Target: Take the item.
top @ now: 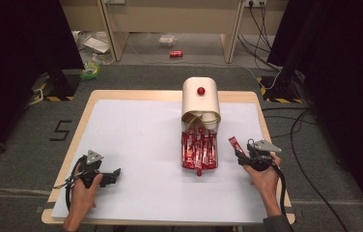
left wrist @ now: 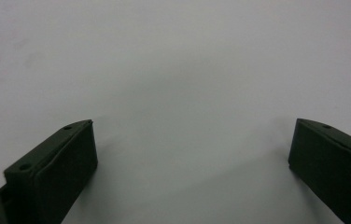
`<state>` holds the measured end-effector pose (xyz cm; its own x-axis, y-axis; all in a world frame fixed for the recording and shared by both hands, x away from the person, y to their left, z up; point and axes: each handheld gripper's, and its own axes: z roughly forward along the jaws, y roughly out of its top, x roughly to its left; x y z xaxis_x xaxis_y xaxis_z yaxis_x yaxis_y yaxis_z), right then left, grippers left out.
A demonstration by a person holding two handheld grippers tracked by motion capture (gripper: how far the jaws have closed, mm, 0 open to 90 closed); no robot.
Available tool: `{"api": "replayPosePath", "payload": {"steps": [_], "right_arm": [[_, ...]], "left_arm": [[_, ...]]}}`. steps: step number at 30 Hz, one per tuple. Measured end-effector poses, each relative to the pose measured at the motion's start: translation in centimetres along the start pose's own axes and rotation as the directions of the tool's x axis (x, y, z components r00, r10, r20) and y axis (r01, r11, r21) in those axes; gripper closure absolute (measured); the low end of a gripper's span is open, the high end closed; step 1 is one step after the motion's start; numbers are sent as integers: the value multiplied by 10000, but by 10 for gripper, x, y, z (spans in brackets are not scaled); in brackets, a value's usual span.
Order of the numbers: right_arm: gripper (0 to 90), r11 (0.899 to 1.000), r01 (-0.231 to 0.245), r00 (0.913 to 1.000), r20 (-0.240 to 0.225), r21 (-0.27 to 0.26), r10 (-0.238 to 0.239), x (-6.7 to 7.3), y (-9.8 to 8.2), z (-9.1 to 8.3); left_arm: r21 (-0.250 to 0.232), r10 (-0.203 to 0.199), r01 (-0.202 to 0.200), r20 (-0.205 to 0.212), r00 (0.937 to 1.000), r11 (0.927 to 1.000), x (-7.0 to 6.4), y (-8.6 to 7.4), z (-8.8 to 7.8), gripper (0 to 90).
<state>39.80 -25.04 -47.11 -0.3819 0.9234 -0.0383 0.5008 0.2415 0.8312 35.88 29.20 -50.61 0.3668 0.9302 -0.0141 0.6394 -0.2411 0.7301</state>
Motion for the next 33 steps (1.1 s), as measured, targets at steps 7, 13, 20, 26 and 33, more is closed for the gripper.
{"api": "replayPosePath", "payload": {"steps": [7,13,20,26,33], "right_arm": [[407,9998,26,10000,-39,-175,-27,3,4,-5],[385,9988,258,9996,-82,-418,-261,11,9,-12],[379,9974,498,9981,-326,-522,-515,20,11,-15],[376,9963,519,9974,-466,-680,-551,25,13,-22],[374,9951,681,9948,-711,-714,-732,29,13,-24]], "left_arm": [[2,1,-1,1,10000,10000,0,0,0,6],[0,3,-3,2,10000,10000,0,0,0,6],[0,0,0,2,10000,10000,0,0,0,6],[-2,4,-4,-2,10000,10000,0,0,0,6],[-1,3,-3,-1,10000,10000,0,0,0,6]]}}
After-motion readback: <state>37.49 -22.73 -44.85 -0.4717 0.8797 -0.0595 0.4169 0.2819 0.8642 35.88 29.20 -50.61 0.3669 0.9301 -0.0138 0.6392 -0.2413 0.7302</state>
